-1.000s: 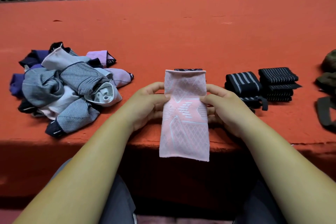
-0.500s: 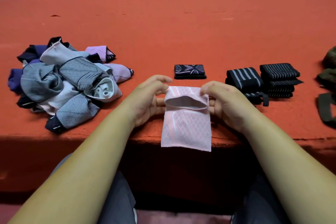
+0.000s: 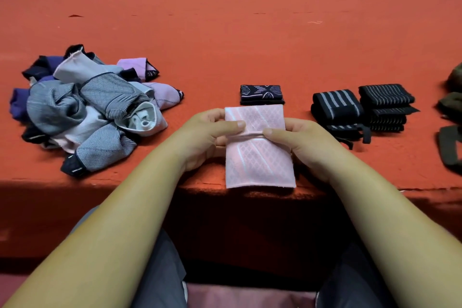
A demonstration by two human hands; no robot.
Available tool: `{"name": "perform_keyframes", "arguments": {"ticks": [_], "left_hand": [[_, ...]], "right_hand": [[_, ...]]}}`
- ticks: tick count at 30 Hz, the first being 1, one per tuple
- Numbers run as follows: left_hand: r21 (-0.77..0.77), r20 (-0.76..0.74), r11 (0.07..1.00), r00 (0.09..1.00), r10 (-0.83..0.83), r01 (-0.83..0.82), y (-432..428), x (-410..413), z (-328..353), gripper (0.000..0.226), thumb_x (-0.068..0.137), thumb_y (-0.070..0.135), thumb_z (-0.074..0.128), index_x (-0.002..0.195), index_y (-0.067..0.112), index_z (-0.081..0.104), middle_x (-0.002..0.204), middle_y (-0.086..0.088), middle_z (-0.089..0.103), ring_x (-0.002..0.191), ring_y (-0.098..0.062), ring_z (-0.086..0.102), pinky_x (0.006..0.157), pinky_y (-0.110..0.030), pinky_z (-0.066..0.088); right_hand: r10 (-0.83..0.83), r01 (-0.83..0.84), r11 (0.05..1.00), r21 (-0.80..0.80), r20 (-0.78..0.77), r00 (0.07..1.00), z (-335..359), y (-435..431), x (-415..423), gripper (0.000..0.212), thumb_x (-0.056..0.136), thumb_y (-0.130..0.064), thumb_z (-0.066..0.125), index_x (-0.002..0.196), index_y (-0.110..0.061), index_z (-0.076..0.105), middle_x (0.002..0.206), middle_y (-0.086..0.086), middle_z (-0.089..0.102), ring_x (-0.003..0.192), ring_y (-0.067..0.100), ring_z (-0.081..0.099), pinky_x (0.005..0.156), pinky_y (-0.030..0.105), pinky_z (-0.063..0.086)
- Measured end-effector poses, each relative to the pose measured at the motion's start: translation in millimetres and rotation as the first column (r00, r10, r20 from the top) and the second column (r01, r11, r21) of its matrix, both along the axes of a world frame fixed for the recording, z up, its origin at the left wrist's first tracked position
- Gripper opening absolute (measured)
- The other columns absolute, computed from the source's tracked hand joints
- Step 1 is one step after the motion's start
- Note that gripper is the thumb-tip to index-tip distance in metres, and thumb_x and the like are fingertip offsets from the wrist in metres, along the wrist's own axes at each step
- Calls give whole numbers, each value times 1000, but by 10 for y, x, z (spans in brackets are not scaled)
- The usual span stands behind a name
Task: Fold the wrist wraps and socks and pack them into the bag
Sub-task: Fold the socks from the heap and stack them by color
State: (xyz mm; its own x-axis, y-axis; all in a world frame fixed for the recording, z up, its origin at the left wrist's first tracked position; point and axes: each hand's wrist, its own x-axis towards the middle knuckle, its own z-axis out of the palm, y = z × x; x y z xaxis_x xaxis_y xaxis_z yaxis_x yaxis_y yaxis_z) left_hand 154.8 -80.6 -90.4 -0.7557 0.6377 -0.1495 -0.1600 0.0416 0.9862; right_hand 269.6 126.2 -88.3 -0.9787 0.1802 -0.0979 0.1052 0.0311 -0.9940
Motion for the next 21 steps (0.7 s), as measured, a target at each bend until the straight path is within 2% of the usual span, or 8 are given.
{"name": "perform_keyframes", "arguments": {"ticks": [3,6,10,12,14,17,19,21], "left_hand": [[-58,-50,998,999,-19,16,-21,-14,-29,37,94,9,77,130,8,69,128,-21,73,115,-35,72,104,-62,55],[-5,-89,999,995,38,-38,-11,-23,-39,36,96,4,74,131,7,67,124,-20,75,119,-40,71,104,-58,55],[55,-58,997,997,52,-49,8,-41,-43,36,97,-2,68,133,5,65,125,-22,74,111,-36,73,94,-44,60],[84,-3,994,998,64,-63,15,-49,-39,32,99,-5,63,130,1,65,119,-22,74,104,-34,71,90,-39,62],[74,59,995,996,66,-70,15,-48,-9,28,100,-5,55,124,1,68,114,-20,72,107,-31,67,91,-35,61],[50,223,999,975,-15,4,2,-78,1,42,105,14,46,137,-9,60,132,-30,68,120,-38,67,103,-43,58],[47,290,999,956,-34,21,4,-86,10,56,108,29,38,141,-13,54,133,-35,65,109,-38,71,97,-46,59],[43,288,998,956,-59,48,8,-79,17,61,109,47,41,128,-6,64,120,-28,72,98,-33,74,92,-44,59]], "right_hand": [[-36,35,999,-25,-32,999,9,2,-4,18,99,-12,72,116,-14,79,103,5,82,88,17,79,70,23,59],[-58,58,998,8,-41,997,0,-3,-16,19,100,-14,70,115,-20,80,97,-1,81,75,11,73,59,19,53],[-58,58,998,-8,-44,997,-21,21,-33,29,101,-13,66,119,-31,79,110,1,81,90,19,77,72,31,56],[-33,29,997,-75,-53,998,-36,10,-48,33,102,-6,62,120,-27,79,113,7,81,92,22,77,77,35,56],[-21,7,979,-202,-66,998,-31,0,-59,38,102,4,53,119,-18,79,115,15,79,94,25,76,85,40,60],[-59,31,956,-292,-89,994,-7,36,-71,41,99,10,45,109,-8,80,111,18,79,104,29,76,92,39,63],[-84,57,945,-323,-71,994,-2,82,-80,48,90,10,38,102,-1,82,112,22,78,115,35,73,96,39,62],[-66,43,936,-351,-55,996,5,98,-72,52,81,2,34,102,5,82,116,28,76,123,41,68,106,44,58]]}}
